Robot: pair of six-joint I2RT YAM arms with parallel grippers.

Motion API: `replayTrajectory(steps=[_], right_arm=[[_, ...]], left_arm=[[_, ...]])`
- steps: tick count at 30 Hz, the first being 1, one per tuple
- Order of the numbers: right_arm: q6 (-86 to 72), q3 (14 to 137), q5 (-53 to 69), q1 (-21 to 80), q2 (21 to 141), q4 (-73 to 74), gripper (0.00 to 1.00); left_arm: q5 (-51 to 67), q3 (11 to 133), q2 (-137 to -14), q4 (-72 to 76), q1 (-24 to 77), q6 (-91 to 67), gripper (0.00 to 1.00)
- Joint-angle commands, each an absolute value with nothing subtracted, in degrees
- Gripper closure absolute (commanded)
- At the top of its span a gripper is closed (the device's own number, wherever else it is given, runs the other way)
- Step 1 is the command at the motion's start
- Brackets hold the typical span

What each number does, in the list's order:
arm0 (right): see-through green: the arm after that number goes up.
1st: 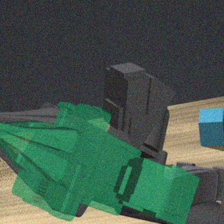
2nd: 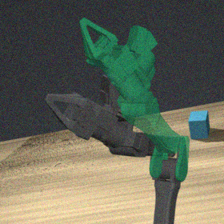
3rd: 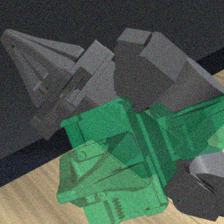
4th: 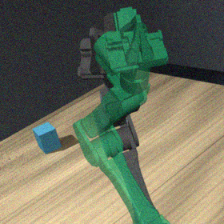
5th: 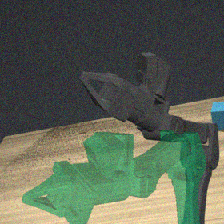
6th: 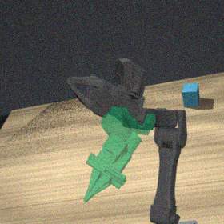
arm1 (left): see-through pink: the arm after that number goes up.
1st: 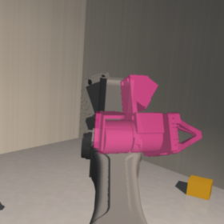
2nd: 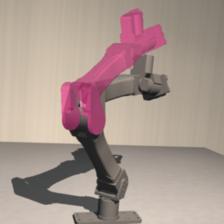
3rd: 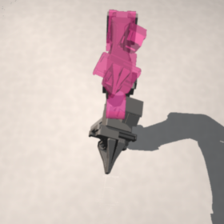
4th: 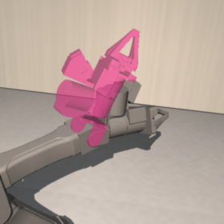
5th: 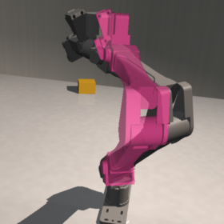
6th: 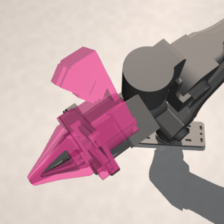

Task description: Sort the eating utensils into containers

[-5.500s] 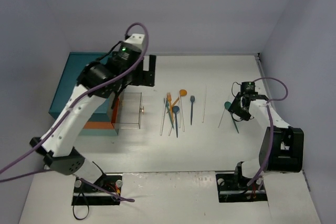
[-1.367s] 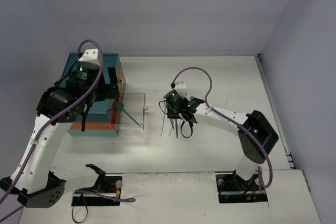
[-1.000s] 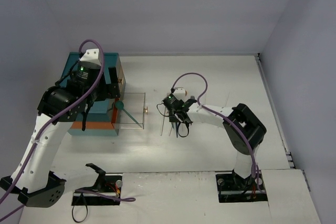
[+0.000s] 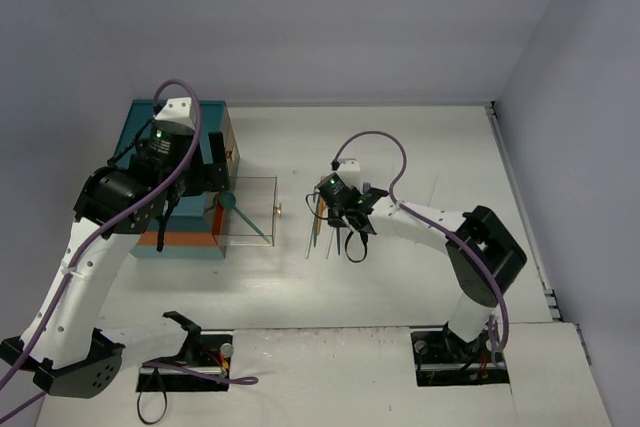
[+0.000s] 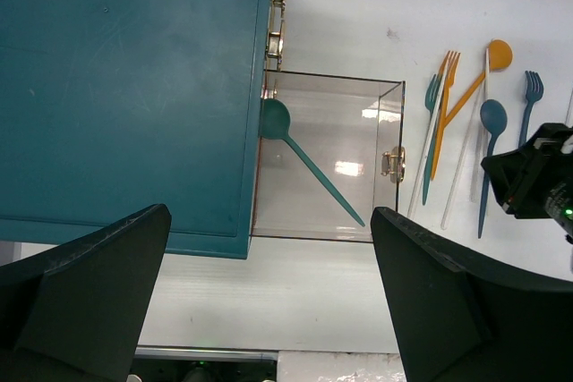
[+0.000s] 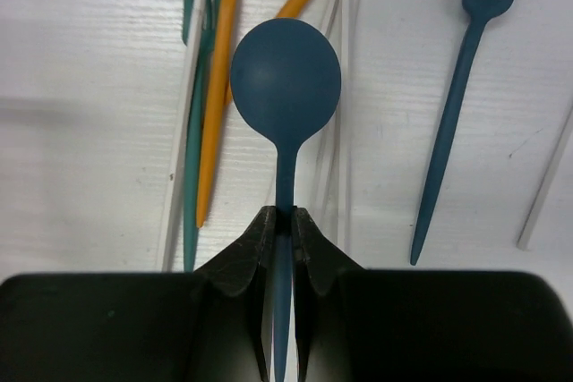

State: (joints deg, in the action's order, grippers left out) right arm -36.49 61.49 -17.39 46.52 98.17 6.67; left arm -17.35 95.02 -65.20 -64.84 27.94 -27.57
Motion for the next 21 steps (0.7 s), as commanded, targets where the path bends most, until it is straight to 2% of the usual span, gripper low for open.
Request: replayTrajectory(steps=[1, 7, 14, 21], right_arm=[[-33.59, 64.29, -18.26, 46.49, 93.17, 7.03, 1.00], [-25.99, 73.76, -17.52, 51.47, 90.74, 6.74, 1.00], [-19.08, 89.80, -10.51, 55.15, 94.47, 3.79, 1.00], [-16.94, 94.07, -3.48, 55.96, 101.11, -2.06, 1.00]], left_arm=[[-17.19, 96.27, -65.57, -62.05, 27.42, -27.95, 0.06], [-19.45, 97.46, -64.95, -62.09, 27.42, -27.04, 0.06], [-20.62, 98.44, -64.27, -62.22, 27.42, -26.46, 0.06], [-22.21, 98.45, -62.62, -62.30, 27.42, -26.47, 0.06]])
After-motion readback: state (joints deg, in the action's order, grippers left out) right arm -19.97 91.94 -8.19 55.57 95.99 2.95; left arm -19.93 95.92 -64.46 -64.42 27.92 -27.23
